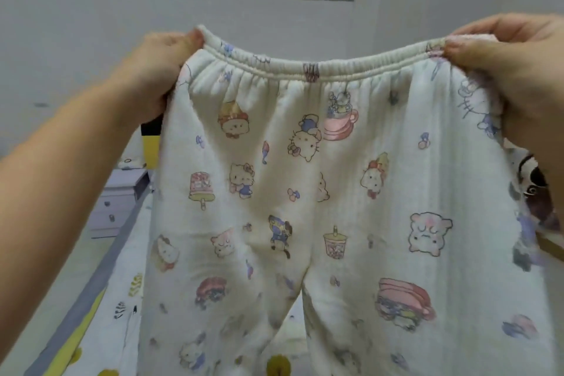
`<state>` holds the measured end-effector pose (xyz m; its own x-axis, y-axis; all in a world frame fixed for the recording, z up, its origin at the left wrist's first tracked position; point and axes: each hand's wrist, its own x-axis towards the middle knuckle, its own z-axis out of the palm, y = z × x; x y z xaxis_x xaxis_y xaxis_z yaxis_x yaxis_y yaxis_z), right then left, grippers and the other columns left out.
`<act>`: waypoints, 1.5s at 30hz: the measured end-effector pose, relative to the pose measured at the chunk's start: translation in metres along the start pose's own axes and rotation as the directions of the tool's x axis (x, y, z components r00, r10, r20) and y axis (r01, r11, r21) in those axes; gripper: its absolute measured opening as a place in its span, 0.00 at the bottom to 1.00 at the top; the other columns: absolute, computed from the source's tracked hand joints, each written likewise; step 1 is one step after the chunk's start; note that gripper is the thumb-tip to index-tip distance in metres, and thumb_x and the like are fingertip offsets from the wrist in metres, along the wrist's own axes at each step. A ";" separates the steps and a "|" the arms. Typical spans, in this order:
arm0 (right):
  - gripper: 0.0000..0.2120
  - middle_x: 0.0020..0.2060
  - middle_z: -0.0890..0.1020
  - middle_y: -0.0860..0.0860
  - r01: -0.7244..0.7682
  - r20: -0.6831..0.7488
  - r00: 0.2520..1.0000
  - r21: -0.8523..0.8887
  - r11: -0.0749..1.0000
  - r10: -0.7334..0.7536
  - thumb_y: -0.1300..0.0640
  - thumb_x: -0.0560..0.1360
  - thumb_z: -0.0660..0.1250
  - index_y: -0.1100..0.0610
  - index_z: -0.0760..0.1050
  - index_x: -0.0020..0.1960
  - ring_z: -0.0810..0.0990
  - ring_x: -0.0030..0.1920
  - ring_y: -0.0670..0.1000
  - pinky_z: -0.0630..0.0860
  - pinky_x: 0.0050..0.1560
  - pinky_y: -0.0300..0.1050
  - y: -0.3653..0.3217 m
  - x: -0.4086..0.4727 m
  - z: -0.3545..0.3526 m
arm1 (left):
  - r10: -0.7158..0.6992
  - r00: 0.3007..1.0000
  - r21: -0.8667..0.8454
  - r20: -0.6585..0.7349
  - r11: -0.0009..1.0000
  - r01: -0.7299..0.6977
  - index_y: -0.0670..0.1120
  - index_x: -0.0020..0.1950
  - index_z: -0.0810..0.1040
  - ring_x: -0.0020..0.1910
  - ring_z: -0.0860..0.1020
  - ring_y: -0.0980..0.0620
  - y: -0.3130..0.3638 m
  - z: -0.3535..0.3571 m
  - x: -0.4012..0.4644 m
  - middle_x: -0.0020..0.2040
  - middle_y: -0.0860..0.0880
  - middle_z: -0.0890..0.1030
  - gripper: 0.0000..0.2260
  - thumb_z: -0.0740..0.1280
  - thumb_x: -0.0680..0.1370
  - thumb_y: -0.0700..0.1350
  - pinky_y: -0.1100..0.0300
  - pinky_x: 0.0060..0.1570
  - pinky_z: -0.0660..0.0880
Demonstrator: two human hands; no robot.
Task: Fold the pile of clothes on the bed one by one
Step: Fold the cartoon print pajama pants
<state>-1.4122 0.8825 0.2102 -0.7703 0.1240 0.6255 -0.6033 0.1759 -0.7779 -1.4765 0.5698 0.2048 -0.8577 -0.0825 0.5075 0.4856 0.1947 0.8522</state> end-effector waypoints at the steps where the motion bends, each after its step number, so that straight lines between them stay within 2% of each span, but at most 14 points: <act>1: 0.06 0.27 0.82 0.46 -0.052 -0.012 0.999 -0.009 0.999 0.052 0.63 0.73 0.68 0.55 0.77 0.39 0.81 0.29 0.43 0.78 0.31 0.36 0.013 -0.006 -0.002 | -0.036 0.999 0.020 0.038 0.999 0.035 0.47 0.41 0.78 0.33 0.82 0.58 -0.017 0.007 0.000 0.32 0.54 0.84 0.14 0.59 0.80 0.50 0.67 0.30 0.77; 5: 0.06 0.31 0.83 0.51 -0.298 -0.084 0.953 -0.097 0.950 0.291 0.62 0.72 0.70 0.54 0.79 0.38 0.82 0.32 0.49 0.81 0.34 0.41 0.092 -0.045 -0.016 | -0.173 0.974 0.190 0.145 0.971 0.144 0.49 0.40 0.82 0.38 0.81 0.55 -0.103 0.042 -0.008 0.36 0.53 0.84 0.13 0.61 0.79 0.51 0.60 0.38 0.77; 8: 0.05 0.32 0.84 0.52 -0.454 -0.170 0.888 -0.178 0.873 0.428 0.61 0.72 0.70 0.53 0.80 0.37 0.81 0.31 0.48 0.78 0.30 0.42 0.157 -0.080 -0.031 | -0.266 0.941 0.315 0.210 0.929 0.193 0.49 0.39 0.82 0.35 0.79 0.56 -0.165 0.079 -0.023 0.36 0.53 0.83 0.14 0.62 0.79 0.52 0.61 0.37 0.74; 12: 0.02 0.32 0.83 0.53 -0.610 -0.256 0.789 -0.216 0.763 0.559 0.61 0.71 0.71 0.55 0.80 0.39 0.80 0.31 0.49 0.76 0.31 0.41 0.238 -0.126 -0.057 | -0.382 0.868 0.369 0.317 0.893 0.258 0.37 0.39 0.77 0.33 0.72 0.51 -0.238 0.137 -0.049 0.33 0.45 0.75 0.16 0.63 0.79 0.48 0.60 0.34 0.66; 15: 0.05 0.33 0.82 0.51 -0.675 -0.306 0.735 -0.247 0.695 0.606 0.60 0.72 0.70 0.54 0.78 0.37 0.78 0.32 0.48 0.72 0.29 0.39 0.292 -0.153 -0.083 | -0.389 0.858 0.441 0.337 0.870 0.221 0.42 0.32 0.68 0.27 0.63 0.53 -0.283 0.184 -0.068 0.27 0.48 0.65 0.16 0.64 0.78 0.46 0.59 0.30 0.58; 19: 0.06 0.31 0.80 0.50 -0.739 -0.327 0.673 -0.263 0.620 0.663 0.61 0.72 0.69 0.55 0.77 0.37 0.76 0.31 0.50 0.67 0.31 0.40 0.354 -0.179 -0.117 | -0.393 0.849 0.592 0.354 0.797 0.122 0.46 0.26 0.61 0.26 0.63 0.53 -0.339 0.247 -0.084 0.24 0.51 0.63 0.22 0.65 0.77 0.48 0.57 0.29 0.58; 22: 0.05 0.36 0.80 0.49 -0.764 -0.350 0.645 -0.305 0.569 0.679 0.61 0.72 0.69 0.55 0.77 0.39 0.77 0.36 0.50 0.68 0.31 0.40 0.401 -0.192 -0.144 | -0.443 0.801 0.693 0.402 0.719 0.050 0.47 0.28 0.64 0.29 0.67 0.52 -0.380 0.299 -0.093 0.27 0.52 0.67 0.19 0.65 0.77 0.48 0.59 0.28 0.59; 25: 0.05 0.39 0.77 0.45 -0.791 -0.373 0.610 -0.344 0.506 0.699 0.60 0.73 0.69 0.52 0.76 0.43 0.76 0.39 0.48 0.67 0.26 0.34 0.451 -0.201 -0.170 | -0.493 0.766 0.737 0.413 0.675 0.038 0.43 0.41 0.75 0.38 0.72 0.49 -0.419 0.352 -0.102 0.36 0.48 0.76 0.08 0.63 0.78 0.45 0.59 0.32 0.61; 27: 0.05 0.38 0.76 0.46 -0.805 -0.381 0.585 -0.378 0.457 0.716 0.60 0.74 0.69 0.53 0.77 0.47 0.76 0.41 0.51 0.69 0.31 0.37 0.486 -0.206 -0.187 | -0.509 0.769 0.741 0.386 0.668 0.071 0.40 0.48 0.77 0.42 0.75 0.46 -0.445 0.385 -0.109 0.43 0.43 0.80 0.08 0.63 0.78 0.44 0.60 0.36 0.63; 30: 0.03 0.39 0.78 0.48 -0.833 -0.412 0.538 -0.391 0.391 0.735 0.61 0.74 0.68 0.54 0.77 0.47 0.77 0.40 0.52 0.70 0.39 0.41 0.535 -0.213 -0.210 | -0.492 0.789 0.716 0.367 0.691 0.098 0.39 0.47 0.77 0.45 0.77 0.43 -0.484 0.433 -0.120 0.44 0.41 0.81 0.08 0.64 0.77 0.44 0.59 0.37 0.63; 35: 0.02 0.32 0.75 0.49 -0.836 -0.510 0.535 -0.435 0.334 0.674 0.61 0.74 0.67 0.56 0.77 0.47 0.74 0.30 0.49 0.67 0.30 0.41 0.603 -0.224 -0.247 | -0.411 0.823 0.647 0.393 0.759 0.071 0.39 0.44 0.77 0.40 0.76 0.46 -0.533 0.503 -0.133 0.40 0.42 0.80 0.10 0.63 0.78 0.45 0.59 0.33 0.58; 39: 0.05 0.34 0.75 0.48 -0.834 -0.579 0.530 -0.487 0.259 0.620 0.61 0.75 0.66 0.59 0.76 0.51 0.73 0.33 0.51 0.69 0.40 0.47 0.651 -0.235 -0.267 | -0.397 0.834 0.567 0.384 0.814 0.126 0.39 0.47 0.78 0.44 0.77 0.45 -0.568 0.545 -0.140 0.43 0.42 0.81 0.08 0.63 0.78 0.44 0.57 0.39 0.65; 43: 0.16 0.53 0.78 0.62 -0.793 -0.501 0.345 -0.607 -0.038 0.794 0.57 0.77 0.63 0.62 0.69 0.63 0.77 0.51 0.65 0.74 0.53 0.56 0.685 -0.261 -0.266 | -0.553 0.730 0.705 0.402 0.695 0.139 0.43 0.68 0.68 0.66 0.66 0.43 -0.612 0.549 -0.177 0.67 0.42 0.69 0.20 0.64 0.76 0.43 0.54 0.61 0.64; 45: 0.20 0.61 0.72 0.64 -0.657 -0.475 0.347 -0.738 -0.151 0.809 0.56 0.77 0.63 0.62 0.67 0.66 0.70 0.61 0.66 0.68 0.58 0.57 0.693 -0.274 -0.258 | -0.592 0.733 0.783 0.334 0.607 0.133 0.43 0.69 0.66 0.67 0.63 0.43 -0.628 0.532 -0.199 0.69 0.42 0.64 0.22 0.65 0.76 0.44 0.52 0.60 0.66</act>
<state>-1.5663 1.2225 -0.4845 -0.6573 0.6489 -0.3832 0.7500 0.6130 -0.2484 -1.7005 0.9836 -0.4990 -0.9730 0.1509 -0.1748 0.0481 0.8727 0.4858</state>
